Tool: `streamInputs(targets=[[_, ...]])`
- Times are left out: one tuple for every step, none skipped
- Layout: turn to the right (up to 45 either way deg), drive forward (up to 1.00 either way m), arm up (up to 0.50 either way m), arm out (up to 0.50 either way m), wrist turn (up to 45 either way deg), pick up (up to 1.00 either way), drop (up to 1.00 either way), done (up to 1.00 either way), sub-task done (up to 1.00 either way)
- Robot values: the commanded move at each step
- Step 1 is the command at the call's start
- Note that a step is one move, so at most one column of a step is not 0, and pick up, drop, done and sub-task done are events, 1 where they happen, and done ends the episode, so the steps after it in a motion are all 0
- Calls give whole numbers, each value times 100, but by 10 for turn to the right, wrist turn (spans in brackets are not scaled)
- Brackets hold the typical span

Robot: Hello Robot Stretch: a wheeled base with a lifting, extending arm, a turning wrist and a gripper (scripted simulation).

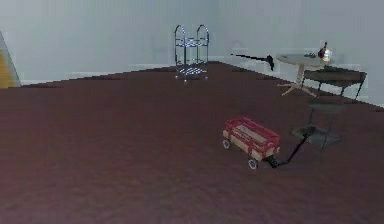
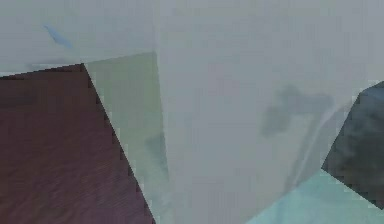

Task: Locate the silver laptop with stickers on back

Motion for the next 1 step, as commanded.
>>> streamInputs(targets=[[0, 35, 0, 0, 0, 0, 0, 0, 0]])
